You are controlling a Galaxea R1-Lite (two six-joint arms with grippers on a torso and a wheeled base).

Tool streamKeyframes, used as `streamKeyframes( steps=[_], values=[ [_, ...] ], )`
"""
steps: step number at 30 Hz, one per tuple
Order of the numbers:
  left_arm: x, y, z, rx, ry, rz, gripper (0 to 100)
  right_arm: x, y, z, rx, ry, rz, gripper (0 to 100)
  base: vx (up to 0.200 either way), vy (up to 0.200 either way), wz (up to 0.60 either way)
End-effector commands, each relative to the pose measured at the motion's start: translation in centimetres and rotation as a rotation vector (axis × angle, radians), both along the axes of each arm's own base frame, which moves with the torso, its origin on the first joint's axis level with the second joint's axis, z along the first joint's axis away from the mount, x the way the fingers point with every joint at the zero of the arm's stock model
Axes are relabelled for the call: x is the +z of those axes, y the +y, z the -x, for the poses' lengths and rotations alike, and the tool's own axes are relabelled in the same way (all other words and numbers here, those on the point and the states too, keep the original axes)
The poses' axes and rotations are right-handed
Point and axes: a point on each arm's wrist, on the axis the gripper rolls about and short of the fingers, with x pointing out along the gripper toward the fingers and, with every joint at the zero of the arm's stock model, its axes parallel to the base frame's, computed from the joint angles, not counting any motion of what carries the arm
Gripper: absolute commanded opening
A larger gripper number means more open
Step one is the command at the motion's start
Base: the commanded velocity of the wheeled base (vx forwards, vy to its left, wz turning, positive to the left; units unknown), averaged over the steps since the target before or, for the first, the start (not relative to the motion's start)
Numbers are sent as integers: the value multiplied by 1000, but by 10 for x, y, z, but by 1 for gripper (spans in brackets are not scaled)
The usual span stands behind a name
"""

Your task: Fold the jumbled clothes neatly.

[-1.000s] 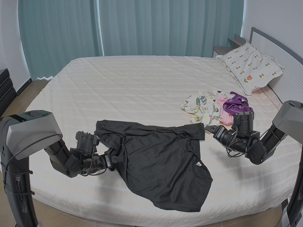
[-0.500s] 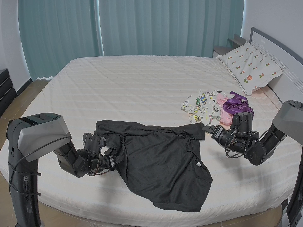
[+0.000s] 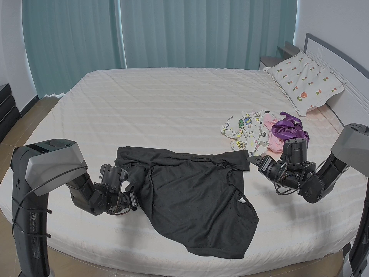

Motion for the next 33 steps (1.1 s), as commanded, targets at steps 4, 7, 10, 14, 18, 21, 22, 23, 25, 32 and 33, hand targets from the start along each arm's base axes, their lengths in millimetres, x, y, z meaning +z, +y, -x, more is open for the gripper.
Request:
streamKeyframes(
  steps=[4,7,10,14,18,21,22,23,25,32,33],
  values=[
    [45,12,31,9,48,-5,0,-9,-3,11,7,46,19,100,0,0,0],
    [58,17,45,6,92,-19,0,-12,-4,15,8,64,24,100,0,0,0],
    [67,27,57,-3,154,-51,0,-12,-5,20,20,75,24,100,0,0,0],
    [73,42,73,-24,230,-85,0,-10,-9,36,97,111,8,100,0,0,0],
    [75,60,86,-40,289,-104,0,-19,-13,50,149,151,62,100,0,0,0],
    [74,69,92,-45,328,-121,0,-26,-15,55,166,179,94,100,0,0,0],
    [71,74,98,-48,380,-131,0,-35,-16,59,184,211,107,100,0,0,0],
    [69,76,101,-49,401,-134,0,-39,-16,61,193,227,114,100,0,0,0],
    [67,78,103,-49,418,-134,0,-42,-16,63,203,240,126,100,0,0,0],
    [64,89,104,-19,438,-104,0,-74,-12,74,266,340,192,100,0,0,0],
    [64,89,104,-16,440,-103,0,-76,-11,74,271,347,194,100,0,0,0]
  ],
)
